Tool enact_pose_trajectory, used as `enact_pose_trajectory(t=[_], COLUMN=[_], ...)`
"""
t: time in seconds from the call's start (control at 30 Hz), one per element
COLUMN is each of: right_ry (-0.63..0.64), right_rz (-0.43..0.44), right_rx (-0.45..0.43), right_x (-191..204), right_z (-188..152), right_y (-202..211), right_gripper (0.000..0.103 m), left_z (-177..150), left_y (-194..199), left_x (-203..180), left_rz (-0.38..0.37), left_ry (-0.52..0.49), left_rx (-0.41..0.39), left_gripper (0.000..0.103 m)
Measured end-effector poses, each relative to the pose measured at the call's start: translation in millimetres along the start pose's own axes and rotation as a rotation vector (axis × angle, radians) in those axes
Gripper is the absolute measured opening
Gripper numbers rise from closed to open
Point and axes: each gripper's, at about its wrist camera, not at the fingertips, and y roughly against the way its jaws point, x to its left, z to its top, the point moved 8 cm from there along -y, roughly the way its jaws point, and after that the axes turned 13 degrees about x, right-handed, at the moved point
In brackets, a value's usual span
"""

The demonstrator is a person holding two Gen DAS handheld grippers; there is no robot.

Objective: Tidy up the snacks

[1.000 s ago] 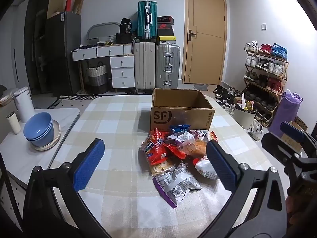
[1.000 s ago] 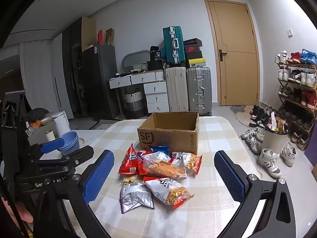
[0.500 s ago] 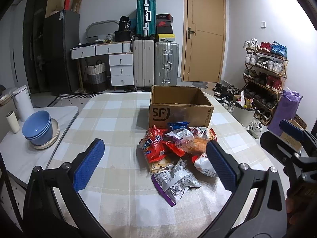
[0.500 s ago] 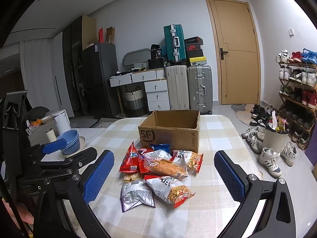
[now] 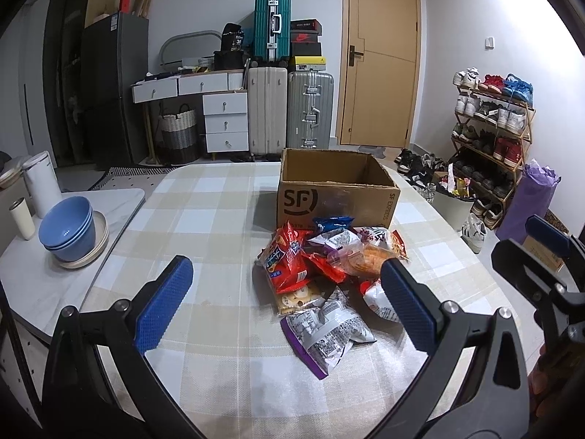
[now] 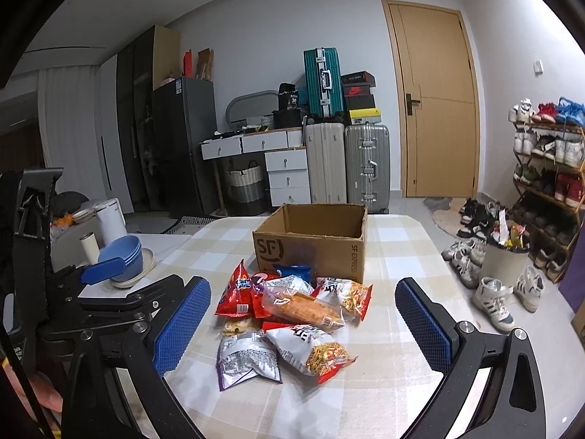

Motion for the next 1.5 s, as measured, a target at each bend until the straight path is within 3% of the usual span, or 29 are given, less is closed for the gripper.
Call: enact_pose_trajectory(t=[0.33,0.5,0.63,0.77,0.87,1.0,1.07,1.13,1.27,1.37,1.5], right_ry=[-0.065,-0.041,-0.082,-0.123,-0.097,-0.04,-0.024,-0.015,-0.009,-0.019,0.0], right_rz=[0.043,0.019,0.065,0.099,0.094,0.085,0.103,0.131,0.181,0.264,0.281], right_rx=[0.033,0.031,0.068,0.192,0.274,0.446,0.451,0.474,0.491,0.516,0.541], right_x=[-3,-10,-23,-38,-43,-51,-47,-46,-39,-28,-14], right_z=[-3,-8,-16,-32,-40,-64,-64,-66,-68,-71,-76], right_y=[-8,-18,-40,-89,-127,-155,-169,-182,-199,-207,-213], right_gripper=[0.103,0.103,0.103,0.103,0.103,0.103,0.103,0.103,0.097,0.073,0.069], left_z=[-1,-4,-14,-30,-42,-53,-56,-60,-66,-68,-68], left_y=[-5,-18,-41,-74,-97,-119,-128,-137,-148,-158,-173], left_x=[-2,-1,14,32,37,35,30,24,9,2,-2], left_rz=[-0.009,-0.006,0.019,0.015,-0.005,-0.057,-0.085,-0.065,-0.096,-0.121,-0.122], left_ry=[-0.005,-0.002,0.016,0.043,0.041,0.022,0.004,-0.033,-0.091,-0.094,-0.093], left_rx=[0.007,0.035,0.087,0.158,0.21,0.243,0.254,0.257,0.266,0.282,0.306], left_gripper=[0.103,0.102,0.102,0.102,0.102,0.102,0.102,0.102,0.102,0.102,0.102])
